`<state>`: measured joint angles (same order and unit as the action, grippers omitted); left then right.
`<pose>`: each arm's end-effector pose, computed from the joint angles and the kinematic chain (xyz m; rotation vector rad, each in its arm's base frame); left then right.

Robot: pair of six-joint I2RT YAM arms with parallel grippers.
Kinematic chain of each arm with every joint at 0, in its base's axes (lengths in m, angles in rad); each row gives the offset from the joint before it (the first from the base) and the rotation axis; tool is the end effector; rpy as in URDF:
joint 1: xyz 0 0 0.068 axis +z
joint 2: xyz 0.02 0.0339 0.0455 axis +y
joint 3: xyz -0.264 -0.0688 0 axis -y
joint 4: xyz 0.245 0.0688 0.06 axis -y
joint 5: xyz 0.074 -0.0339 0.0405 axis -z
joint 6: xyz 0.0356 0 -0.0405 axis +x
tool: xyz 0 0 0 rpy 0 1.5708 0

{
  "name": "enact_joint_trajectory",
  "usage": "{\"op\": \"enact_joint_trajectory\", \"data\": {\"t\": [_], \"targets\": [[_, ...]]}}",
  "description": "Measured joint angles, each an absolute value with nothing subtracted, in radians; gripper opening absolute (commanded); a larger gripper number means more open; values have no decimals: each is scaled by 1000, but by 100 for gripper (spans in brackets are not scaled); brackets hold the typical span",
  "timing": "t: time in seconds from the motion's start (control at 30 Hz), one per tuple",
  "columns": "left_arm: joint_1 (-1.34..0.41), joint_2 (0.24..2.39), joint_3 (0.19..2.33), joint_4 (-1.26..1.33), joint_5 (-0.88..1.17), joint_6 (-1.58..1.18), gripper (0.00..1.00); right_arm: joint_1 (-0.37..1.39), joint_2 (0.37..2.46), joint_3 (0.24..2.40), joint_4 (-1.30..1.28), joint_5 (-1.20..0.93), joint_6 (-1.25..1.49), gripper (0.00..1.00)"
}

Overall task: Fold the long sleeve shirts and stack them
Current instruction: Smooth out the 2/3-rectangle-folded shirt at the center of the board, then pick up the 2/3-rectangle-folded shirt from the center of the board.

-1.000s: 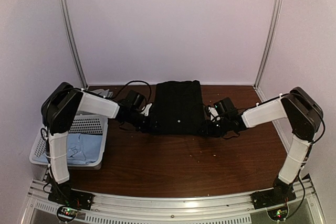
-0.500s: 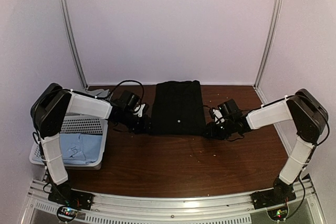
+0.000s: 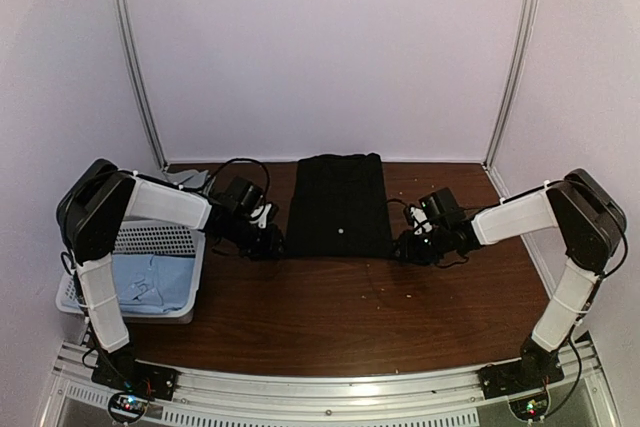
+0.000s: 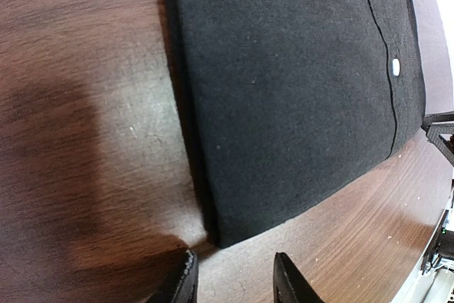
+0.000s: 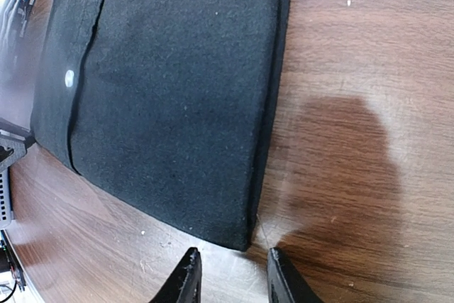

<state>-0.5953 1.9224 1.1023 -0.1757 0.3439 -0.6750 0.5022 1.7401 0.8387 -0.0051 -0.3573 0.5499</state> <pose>0.3082 -0.2232 0.1329 0.0315 2.7525 -0.8666 0.2830 0.1696 0.1343 -0.1003 2.6133 0.8597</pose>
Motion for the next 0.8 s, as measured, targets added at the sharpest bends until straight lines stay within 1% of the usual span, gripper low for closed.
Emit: {"op": "enact_joint_trajectory", "data": {"t": [0.37,0.57,0.67,0.73,0.8], "targets": [[-595,1928,1100,-156,348,-680,36,502,1755,839,26,-371,550,26],[-596,1948,1117,-141,358,-681,33,502,1767,839,47,-384,554,23],[-597,1961,1129,-133,361,-682,26,502,1773,839,59,-389,556,21],[-598,1968,1136,-132,361,-684,18,502,1775,839,65,-390,558,19],[-598,1974,1139,-132,360,-686,10,502,1780,839,73,-394,558,15]]}}
